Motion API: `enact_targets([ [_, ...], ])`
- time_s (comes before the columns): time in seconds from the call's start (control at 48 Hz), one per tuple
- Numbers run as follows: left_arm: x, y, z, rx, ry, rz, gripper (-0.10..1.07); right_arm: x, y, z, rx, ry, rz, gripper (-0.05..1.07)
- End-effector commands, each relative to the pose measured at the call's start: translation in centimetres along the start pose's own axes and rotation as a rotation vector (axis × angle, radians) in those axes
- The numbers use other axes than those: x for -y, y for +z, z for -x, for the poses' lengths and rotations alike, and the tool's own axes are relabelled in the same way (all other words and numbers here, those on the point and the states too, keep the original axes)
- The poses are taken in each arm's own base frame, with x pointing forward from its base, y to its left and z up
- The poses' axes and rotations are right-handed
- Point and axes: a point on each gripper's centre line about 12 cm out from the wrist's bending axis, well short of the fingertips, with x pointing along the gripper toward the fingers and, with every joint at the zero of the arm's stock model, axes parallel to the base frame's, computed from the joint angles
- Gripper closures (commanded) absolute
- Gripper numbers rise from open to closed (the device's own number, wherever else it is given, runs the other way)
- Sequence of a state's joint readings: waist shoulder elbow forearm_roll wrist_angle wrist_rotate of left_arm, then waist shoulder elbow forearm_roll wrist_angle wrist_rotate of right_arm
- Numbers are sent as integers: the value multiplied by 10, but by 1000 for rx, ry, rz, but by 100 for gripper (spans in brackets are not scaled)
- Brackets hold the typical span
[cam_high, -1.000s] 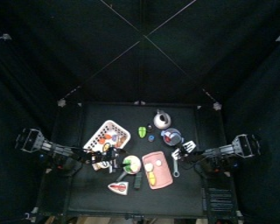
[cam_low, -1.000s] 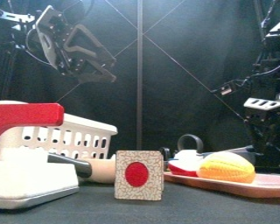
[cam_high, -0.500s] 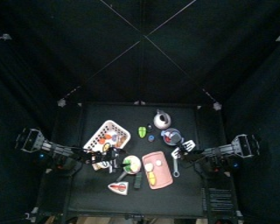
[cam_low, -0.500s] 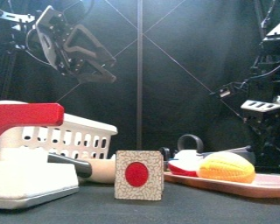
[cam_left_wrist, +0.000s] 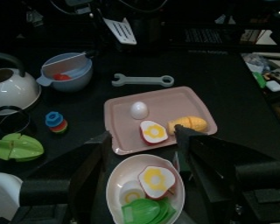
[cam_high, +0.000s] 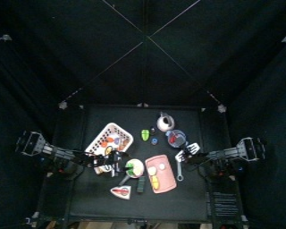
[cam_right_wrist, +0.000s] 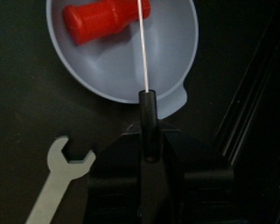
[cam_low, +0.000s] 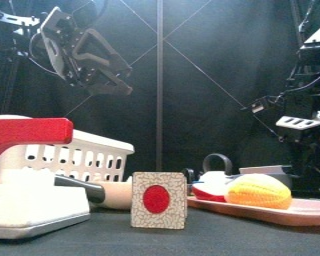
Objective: Grab cleaver
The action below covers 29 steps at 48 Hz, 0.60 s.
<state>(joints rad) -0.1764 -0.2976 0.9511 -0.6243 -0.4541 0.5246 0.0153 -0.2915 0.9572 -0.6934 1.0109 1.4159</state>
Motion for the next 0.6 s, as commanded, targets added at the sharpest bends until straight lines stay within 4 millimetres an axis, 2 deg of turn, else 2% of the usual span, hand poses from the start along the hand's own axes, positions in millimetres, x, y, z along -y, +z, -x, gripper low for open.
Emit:
enact_targets([
  [0.0, 0, 6, 0, 17, 2, 4, 4, 1, 12, 15, 37, 45, -45, 69],
  [0.167, 0, 5, 0, 16, 2, 4, 4, 12, 19, 33, 69, 81, -101, 71],
  [0.333, 0, 6, 0, 17, 2, 4, 4, 19, 18, 48, 93, 150, -134, 71],
  [0.583, 0, 7, -1, 20, 3, 5, 4, 1, 10, 59, 150, 329, -61, 71],
])
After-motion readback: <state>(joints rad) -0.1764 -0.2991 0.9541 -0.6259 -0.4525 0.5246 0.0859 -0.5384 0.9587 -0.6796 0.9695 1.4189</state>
